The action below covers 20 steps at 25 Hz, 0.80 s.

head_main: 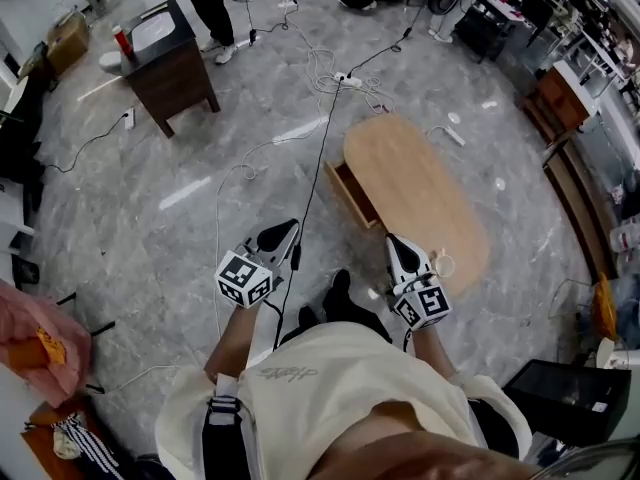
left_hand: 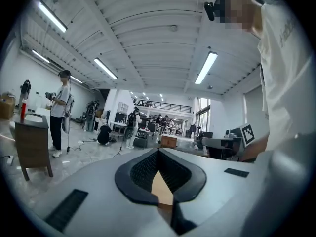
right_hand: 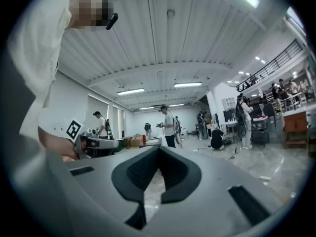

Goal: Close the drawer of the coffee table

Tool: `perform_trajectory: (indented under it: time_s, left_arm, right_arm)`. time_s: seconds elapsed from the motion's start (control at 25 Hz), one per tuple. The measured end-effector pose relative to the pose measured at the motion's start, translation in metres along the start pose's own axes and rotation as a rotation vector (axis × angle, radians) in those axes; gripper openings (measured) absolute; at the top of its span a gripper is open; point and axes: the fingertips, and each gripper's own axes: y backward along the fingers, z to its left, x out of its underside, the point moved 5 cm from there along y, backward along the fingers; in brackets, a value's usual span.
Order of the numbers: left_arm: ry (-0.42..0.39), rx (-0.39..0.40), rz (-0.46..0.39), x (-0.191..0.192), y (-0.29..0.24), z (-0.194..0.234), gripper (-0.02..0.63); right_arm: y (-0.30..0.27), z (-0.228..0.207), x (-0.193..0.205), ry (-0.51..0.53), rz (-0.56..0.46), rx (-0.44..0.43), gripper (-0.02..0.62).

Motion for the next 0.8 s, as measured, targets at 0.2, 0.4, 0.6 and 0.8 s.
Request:
perform_trajectory:
  time_s: [0.2,0.4,0.6,0.8]
  left_arm:
    - [0.006,-0.037,-0.019,-0.026,-0.037,0.028,0.003]
    - [0.006,-0.030,0.028,-0.031,-0.088,0.038,0.003]
    - [-0.014,-0.009,-0.019,-0.060,-0.177,0.036,0.003]
    - [-0.001,0.000,-0.061,-0.075,-0.226,0.042,0.003]
  right_arm:
    - [-0.057,-0.037,-0.011,-0.033,-0.041,-0.051,-0.006]
    - [-0.075,-0.087,-0.013,-0.035,-0.079,-0.070,-0.006]
    - [-0.091,-0.173,-0.008,-0.068,-0.043,-0.059,-0.006]
    - [-0.131,-0.221,-0.012,-0.036,-0.034,-0.095,-0.006]
